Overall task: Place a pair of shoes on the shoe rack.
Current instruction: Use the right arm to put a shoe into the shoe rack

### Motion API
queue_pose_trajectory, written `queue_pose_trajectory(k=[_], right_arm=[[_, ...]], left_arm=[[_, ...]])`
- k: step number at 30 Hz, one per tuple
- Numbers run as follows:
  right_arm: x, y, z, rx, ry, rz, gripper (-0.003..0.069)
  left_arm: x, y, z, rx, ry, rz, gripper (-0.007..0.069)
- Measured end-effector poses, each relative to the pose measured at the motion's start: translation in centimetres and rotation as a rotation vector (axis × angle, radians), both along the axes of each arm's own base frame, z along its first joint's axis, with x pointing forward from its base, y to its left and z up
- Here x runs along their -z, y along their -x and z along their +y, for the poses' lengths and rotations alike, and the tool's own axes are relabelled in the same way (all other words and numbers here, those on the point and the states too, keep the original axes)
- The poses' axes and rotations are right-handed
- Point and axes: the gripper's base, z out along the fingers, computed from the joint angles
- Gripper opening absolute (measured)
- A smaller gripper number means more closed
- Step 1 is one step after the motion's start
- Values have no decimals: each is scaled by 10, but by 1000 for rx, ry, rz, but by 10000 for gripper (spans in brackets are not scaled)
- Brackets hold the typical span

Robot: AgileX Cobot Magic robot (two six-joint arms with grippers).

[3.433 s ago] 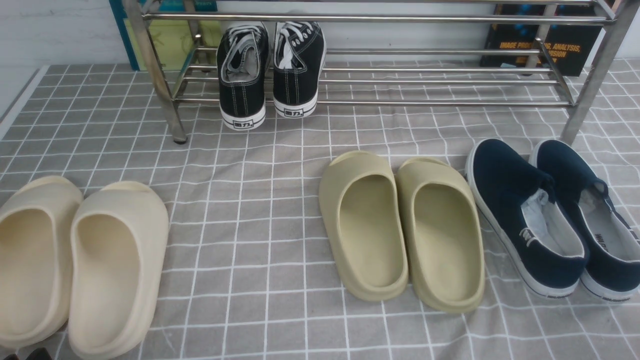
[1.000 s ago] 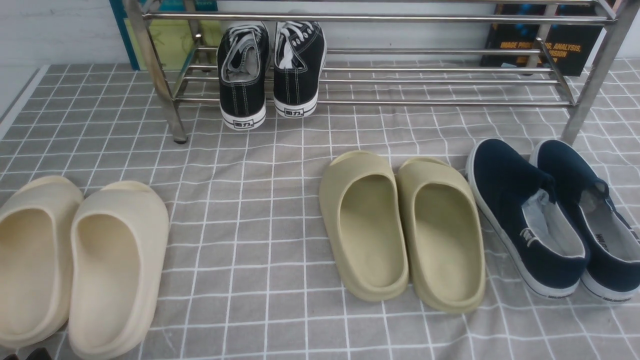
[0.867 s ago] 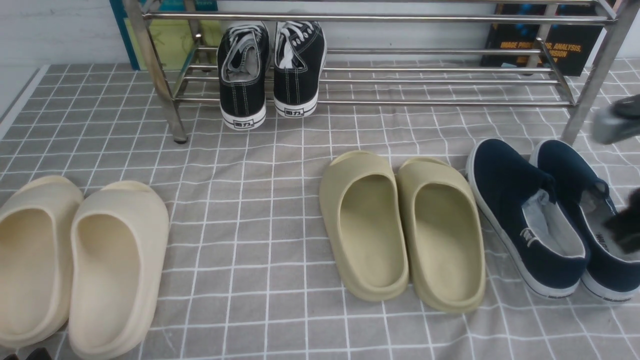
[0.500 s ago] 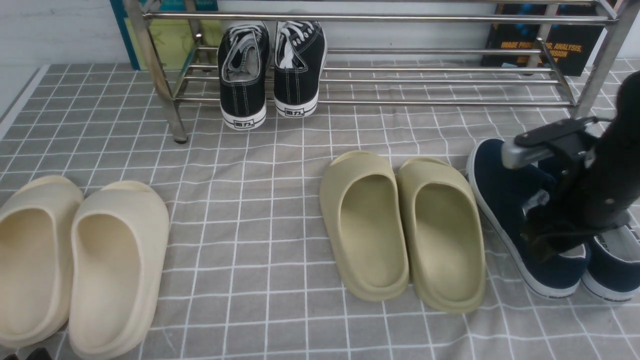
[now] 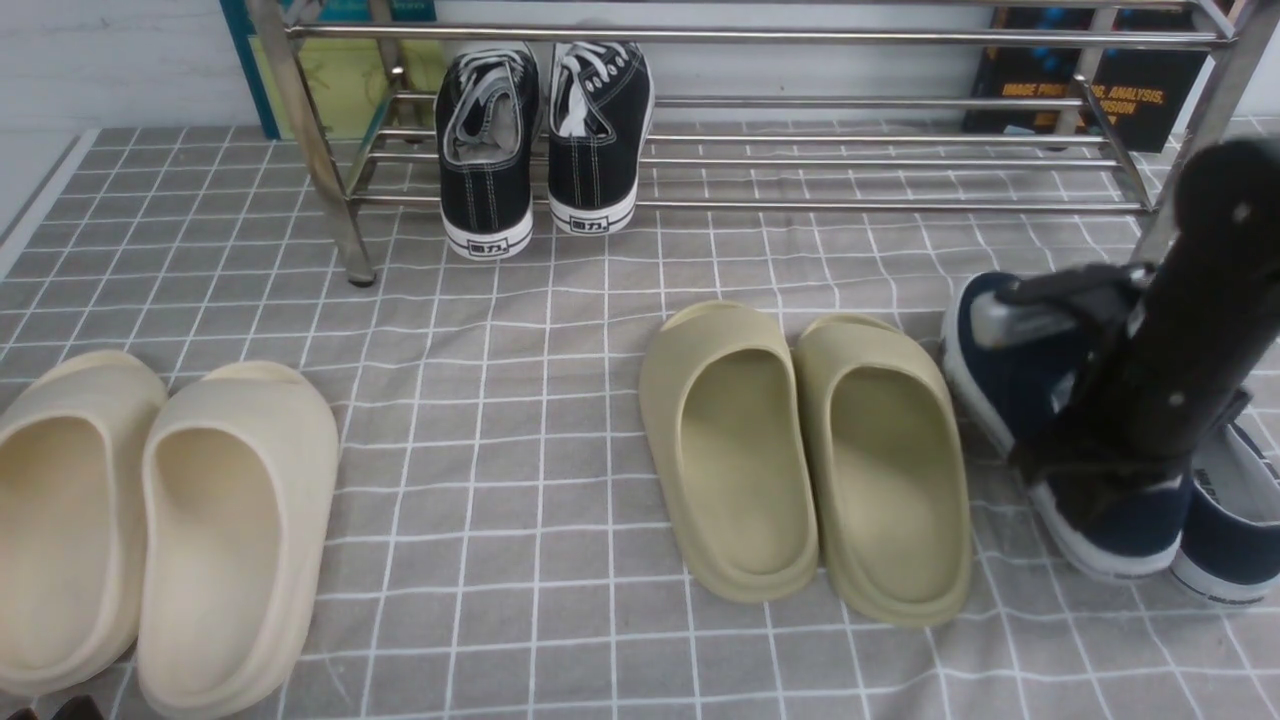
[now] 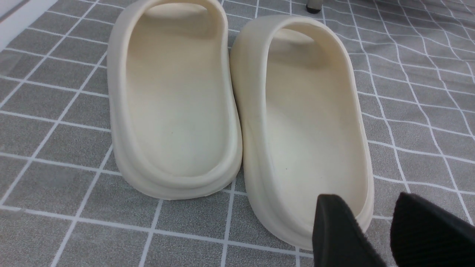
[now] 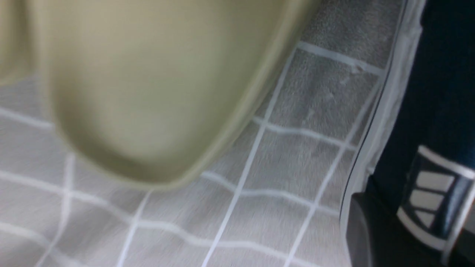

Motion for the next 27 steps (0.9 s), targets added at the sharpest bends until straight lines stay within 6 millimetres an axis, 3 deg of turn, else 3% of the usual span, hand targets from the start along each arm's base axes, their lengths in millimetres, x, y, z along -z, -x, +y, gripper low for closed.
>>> queue_pose_trajectory(k=[1,3,6,10,17,20,27], right_arm=[[-4,-1,0,-1,-2,-9,40],[-39,0,0,-6,-19,-82,40],[-68,-5,1,-10,-34,-154,40],[-83,-20,5,-12,-46,-197,40],[-66,-57,13,-15,-39,-166,40],[-48,-82,19,-15,-33,-150,40],[-38,-120,27,-15,-42,-191,40]], left_arm=[[0,0,0,0,0,0,238],[0,0,0,0,0,0,238],[0,0,0,0,0,0,238],[0,0,0,0,0,0,238],[0,0,0,0,0,0,239],[0,0,0,0,0,0,239],[0,0,0,0,0,0,239]])
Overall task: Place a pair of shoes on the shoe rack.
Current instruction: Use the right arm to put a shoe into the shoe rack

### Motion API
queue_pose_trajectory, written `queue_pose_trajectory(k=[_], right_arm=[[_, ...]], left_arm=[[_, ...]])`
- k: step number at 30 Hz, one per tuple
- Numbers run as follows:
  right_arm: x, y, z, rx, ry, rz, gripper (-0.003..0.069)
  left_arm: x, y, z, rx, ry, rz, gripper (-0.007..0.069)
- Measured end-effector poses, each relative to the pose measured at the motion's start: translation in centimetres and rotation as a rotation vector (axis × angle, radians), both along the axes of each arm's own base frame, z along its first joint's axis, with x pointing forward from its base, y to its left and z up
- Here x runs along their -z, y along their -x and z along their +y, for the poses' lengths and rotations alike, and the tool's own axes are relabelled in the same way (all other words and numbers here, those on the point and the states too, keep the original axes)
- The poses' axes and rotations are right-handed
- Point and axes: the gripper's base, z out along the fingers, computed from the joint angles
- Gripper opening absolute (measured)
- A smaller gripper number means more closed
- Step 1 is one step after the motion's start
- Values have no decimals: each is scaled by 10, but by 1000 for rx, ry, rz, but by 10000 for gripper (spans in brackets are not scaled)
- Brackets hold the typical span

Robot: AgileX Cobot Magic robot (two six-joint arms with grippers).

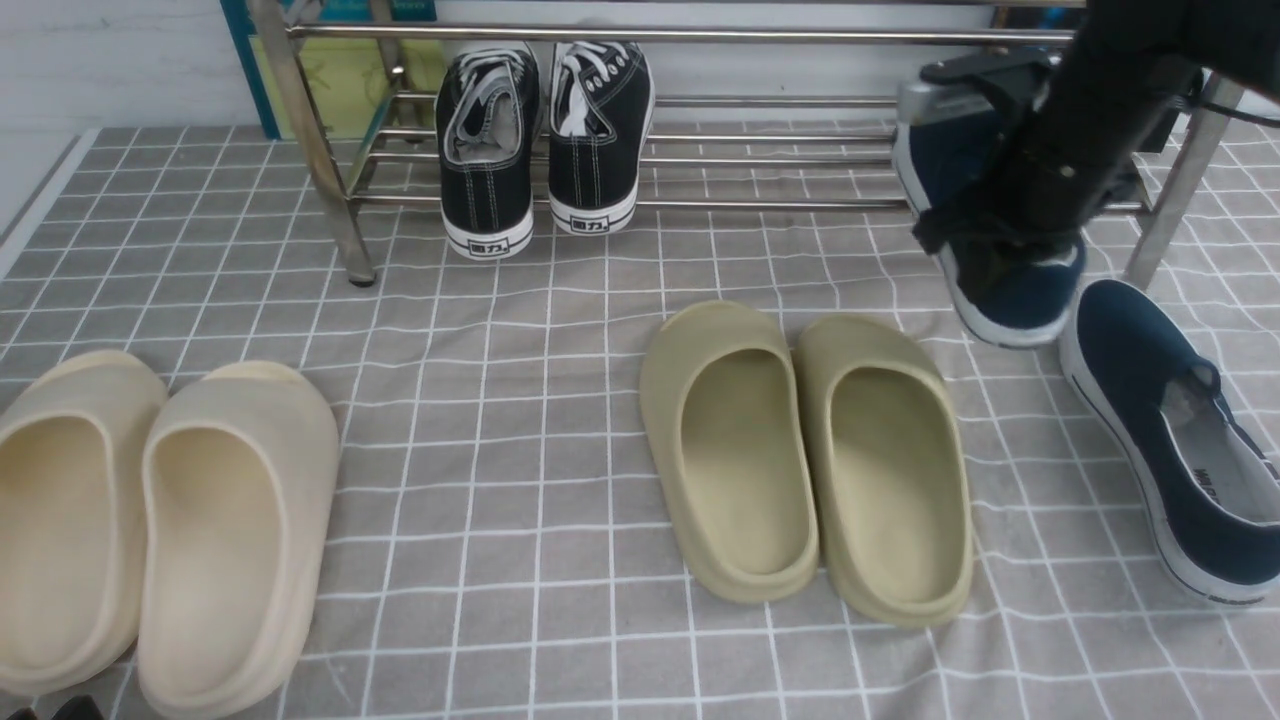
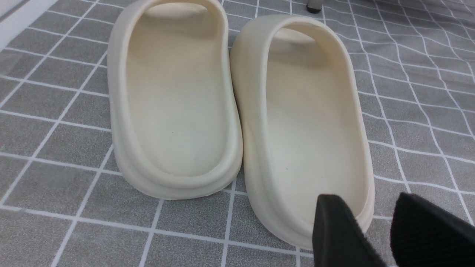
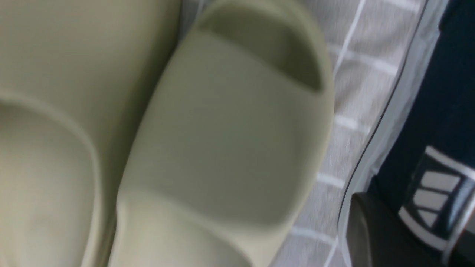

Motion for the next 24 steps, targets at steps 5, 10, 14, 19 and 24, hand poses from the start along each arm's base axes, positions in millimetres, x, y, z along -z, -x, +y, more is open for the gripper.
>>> queue_pose_trajectory(k=[5,10,14,19,24], right_arm=[[4,-27,6,0,-12,-53,40],[5,-43,10,-1,-21,-97,40],[10,-50,11,0,-24,-109,41],[11,-53,11,3,-20,-132,91],[2,-52,10,4,-18,-158,281]], left_arm=[[0,0,0,0,0,0,239],[0,0,0,0,0,0,239],[0,0,0,0,0,0,239],[0,0,0,0,0,0,239],[0,0,0,0,0,0,239]])
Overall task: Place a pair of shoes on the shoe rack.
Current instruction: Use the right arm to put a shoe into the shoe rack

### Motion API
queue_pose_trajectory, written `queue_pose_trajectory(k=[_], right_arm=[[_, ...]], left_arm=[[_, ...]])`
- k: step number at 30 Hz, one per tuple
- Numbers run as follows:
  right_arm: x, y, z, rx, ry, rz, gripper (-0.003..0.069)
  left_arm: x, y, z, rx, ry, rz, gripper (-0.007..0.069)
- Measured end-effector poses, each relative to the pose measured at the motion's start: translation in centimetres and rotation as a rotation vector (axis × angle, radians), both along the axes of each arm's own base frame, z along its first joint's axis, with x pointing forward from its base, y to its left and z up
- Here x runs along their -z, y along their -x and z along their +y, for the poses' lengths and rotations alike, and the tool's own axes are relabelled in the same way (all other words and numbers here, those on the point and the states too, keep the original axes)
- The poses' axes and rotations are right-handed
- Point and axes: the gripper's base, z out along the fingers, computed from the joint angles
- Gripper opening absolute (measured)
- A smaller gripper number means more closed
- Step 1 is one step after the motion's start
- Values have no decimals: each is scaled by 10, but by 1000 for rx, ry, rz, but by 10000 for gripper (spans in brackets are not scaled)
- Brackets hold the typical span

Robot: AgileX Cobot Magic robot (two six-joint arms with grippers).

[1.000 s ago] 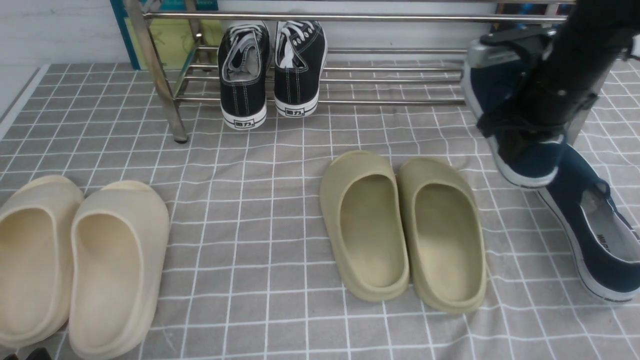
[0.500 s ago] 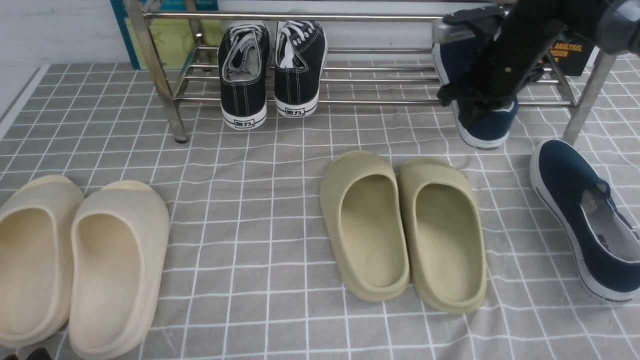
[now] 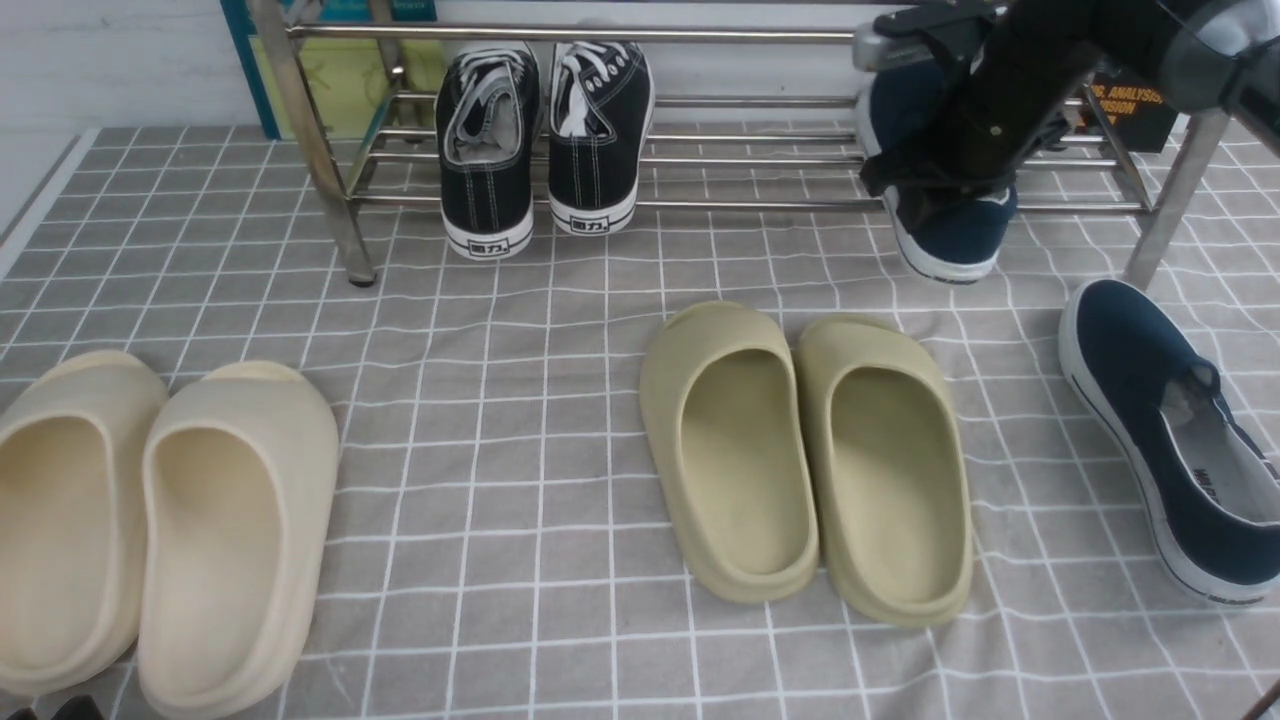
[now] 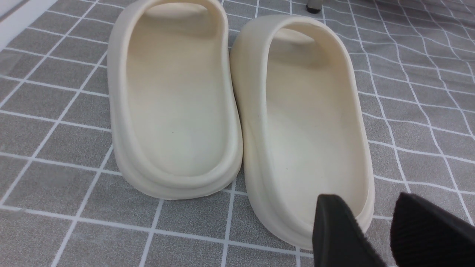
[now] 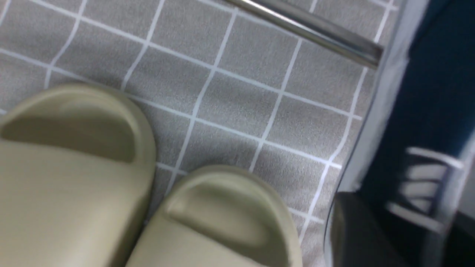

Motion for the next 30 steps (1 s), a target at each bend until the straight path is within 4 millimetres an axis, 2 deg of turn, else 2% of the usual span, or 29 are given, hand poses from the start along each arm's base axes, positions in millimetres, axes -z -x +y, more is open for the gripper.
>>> queue_pose_trajectory(k=[1,2,3,6,7,8,10,11,13,14,16,19,20,21,24,27,28,30], right_arm=[[0,0,0,0,0,1,281],[-9,5,-1,-3,-2,6,348],[-17,10,-1,-6,-4,17,384],[-43,22,-3,-13,-24,-4,445],[-59,30,-4,-14,-29,-31,457],[-60,31,-5,-14,-29,-32,457],[-83,48,-8,-14,-35,-60,442],[-85,51,-9,-14,-36,-61,431],[-90,74,-14,-14,-28,-28,345],[-90,75,-15,-14,-27,-23,328],[-73,92,-19,-13,-1,59,209],[-33,101,-24,-6,51,162,52],[-30,102,-24,-6,55,171,52],[-13,98,-24,1,63,150,8],[15,83,-22,14,57,83,-3],[26,69,-20,33,41,23,-3],[31,58,-18,43,37,-16,-3],[31,50,-17,53,34,-32,-3]], left_arm=[[0,0,0,0,0,0,239],[0,0,0,0,0,0,239],[0,0,0,0,0,0,239],[0,0,0,0,0,0,239],[0,0,0,0,0,0,239],[0,0,0,0,0,0,239],[0,0,0,0,0,0,239],[0,0,0,0,0,0,239],[0,0,0,0,0,0,239],[0,0,0,0,0,0,239],[0,0,0,0,0,0,239],[0,0,0,0,0,0,239],[0,0,0,0,0,0,239],[0,0,0,0,0,0,239],[0,0,0,0,0,0,239],[0,0,0,0,0,0,239],[0,0,0,0,0,0,239],[0,0,0,0,0,0,239]])
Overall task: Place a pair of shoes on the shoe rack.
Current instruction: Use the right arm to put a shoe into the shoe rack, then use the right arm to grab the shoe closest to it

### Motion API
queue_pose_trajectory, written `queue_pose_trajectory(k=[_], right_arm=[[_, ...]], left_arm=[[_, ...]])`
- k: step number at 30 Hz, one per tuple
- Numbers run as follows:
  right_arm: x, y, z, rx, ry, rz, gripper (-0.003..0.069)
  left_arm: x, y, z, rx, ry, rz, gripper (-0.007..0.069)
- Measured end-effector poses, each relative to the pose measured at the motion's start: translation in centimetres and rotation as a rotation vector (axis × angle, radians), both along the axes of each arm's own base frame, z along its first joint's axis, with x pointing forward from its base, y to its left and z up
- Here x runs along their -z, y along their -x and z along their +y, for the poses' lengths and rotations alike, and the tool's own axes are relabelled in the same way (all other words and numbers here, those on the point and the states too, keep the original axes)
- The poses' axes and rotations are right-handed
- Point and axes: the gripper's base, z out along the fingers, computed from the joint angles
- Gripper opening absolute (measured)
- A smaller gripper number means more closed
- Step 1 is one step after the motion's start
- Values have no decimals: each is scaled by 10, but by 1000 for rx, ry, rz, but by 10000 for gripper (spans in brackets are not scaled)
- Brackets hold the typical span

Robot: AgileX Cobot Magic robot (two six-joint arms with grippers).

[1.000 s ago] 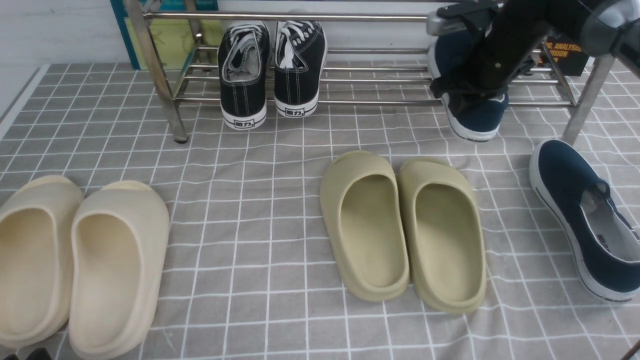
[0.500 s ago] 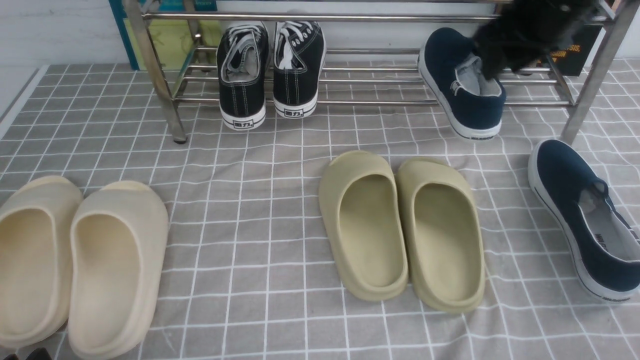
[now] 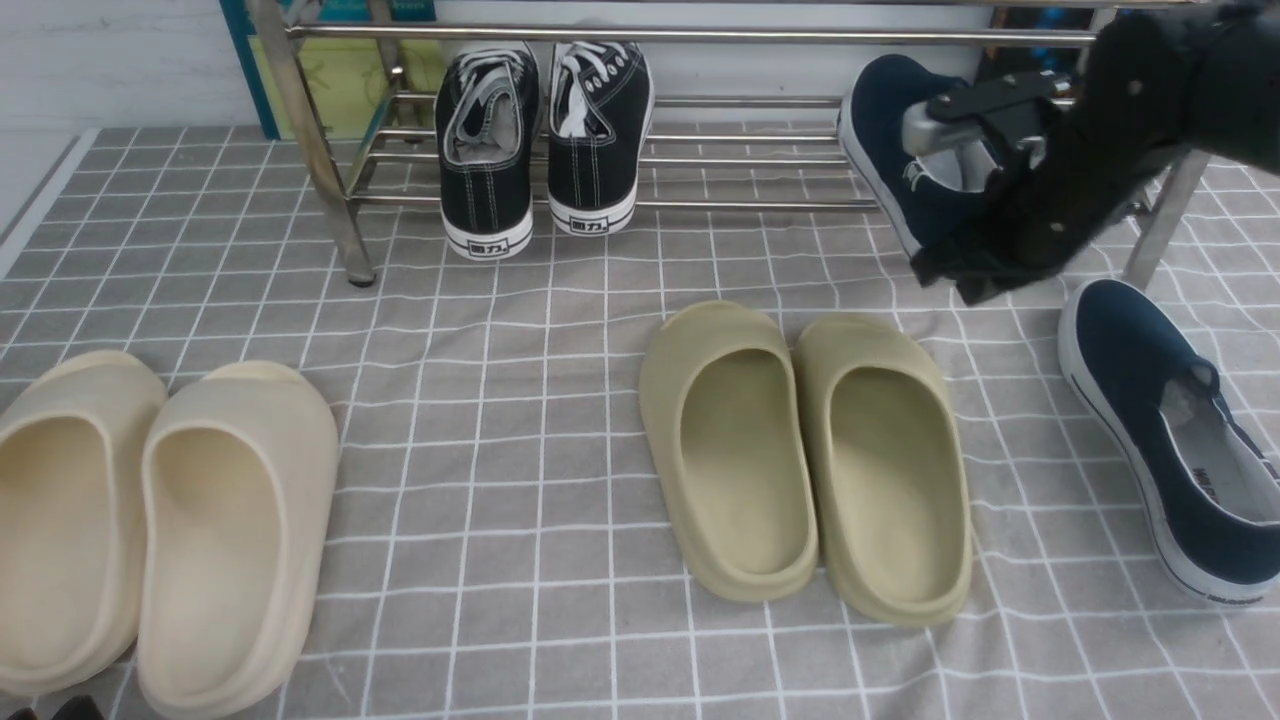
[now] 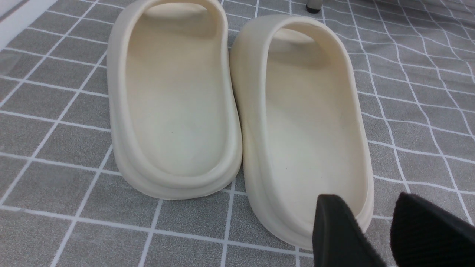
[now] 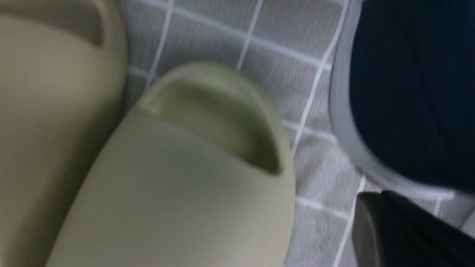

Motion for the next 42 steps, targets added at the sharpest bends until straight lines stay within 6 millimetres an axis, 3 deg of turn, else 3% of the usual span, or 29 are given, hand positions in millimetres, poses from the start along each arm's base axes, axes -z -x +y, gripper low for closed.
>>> queue_pose_trajectory(k=[8,15,19,24,27,29,31,34,42], right_arm=[[-6,-29,6,28,-13,-23,-1],[-28,-22,3,23,16,33,67],[-47,-3,-2,-25,79,135,182],[-68,25,-14,-25,106,144,325],[-71,65,-24,-3,111,200,378],[-66,79,-28,0,117,234,386],[-62,112,-38,15,125,284,394],[-48,136,-48,57,129,336,395],[-8,142,-70,184,94,311,396]], left_arm=[[0,0,0,0,0,0,239],[0,0,0,0,0,0,239],[0,0,0,0,0,0,239],[0,0,0,0,0,0,239],[0,0,0,0,0,0,239],[0,0,0,0,0,0,239],[0,0,0,0,0,0,239],[0,0,0,0,0,0,239],[0,0,0,0,0,0,239]])
